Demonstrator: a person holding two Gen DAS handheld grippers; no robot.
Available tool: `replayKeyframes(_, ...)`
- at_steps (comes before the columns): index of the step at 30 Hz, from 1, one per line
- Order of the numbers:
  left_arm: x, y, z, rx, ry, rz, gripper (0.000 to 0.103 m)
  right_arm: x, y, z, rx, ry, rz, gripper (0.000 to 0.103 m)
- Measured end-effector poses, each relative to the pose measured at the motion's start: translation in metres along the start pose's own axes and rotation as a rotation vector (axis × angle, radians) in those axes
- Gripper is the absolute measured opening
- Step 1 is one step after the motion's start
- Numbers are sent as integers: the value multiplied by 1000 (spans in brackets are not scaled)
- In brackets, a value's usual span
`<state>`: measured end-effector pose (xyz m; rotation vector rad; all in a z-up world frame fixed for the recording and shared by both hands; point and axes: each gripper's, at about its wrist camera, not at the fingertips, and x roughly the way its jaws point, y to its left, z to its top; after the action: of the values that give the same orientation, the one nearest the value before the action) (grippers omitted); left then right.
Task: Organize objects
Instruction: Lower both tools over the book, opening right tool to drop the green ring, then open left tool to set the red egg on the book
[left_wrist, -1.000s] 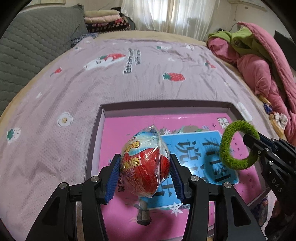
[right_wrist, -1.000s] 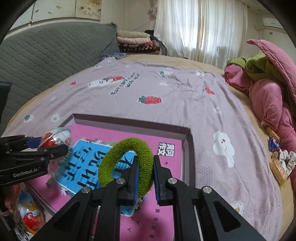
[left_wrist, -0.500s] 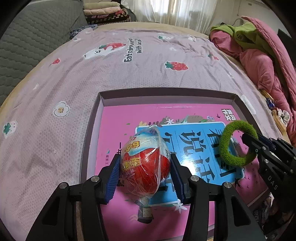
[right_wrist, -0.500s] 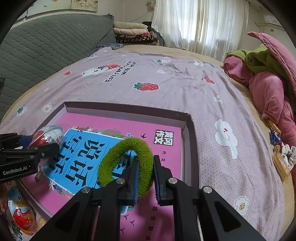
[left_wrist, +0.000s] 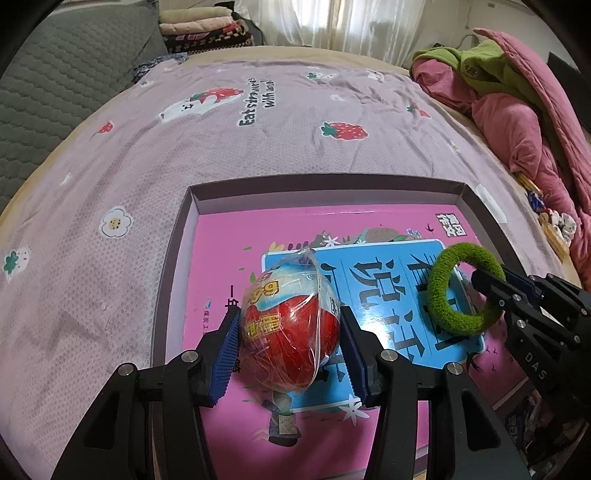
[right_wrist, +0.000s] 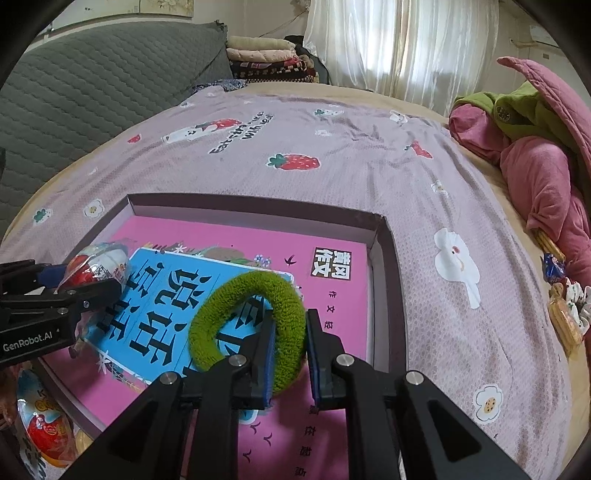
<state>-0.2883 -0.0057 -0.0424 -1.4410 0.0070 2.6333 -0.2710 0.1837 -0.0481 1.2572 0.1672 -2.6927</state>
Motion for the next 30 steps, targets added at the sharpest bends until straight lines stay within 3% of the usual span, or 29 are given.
replayKeyframes(3, 0, -1, 0, 3, -1, -7, 53, 1, 0, 0, 3, 2, -3, 19)
replayKeyframes(8, 0, -4, -1, 15, 3, -15, 53, 0, -1, 0, 5, -1, -7, 48)
replayKeyframes(30, 5, 0, -2, 7, 55, -3, 54, -19, 1, 5, -7, -37, 6, 49)
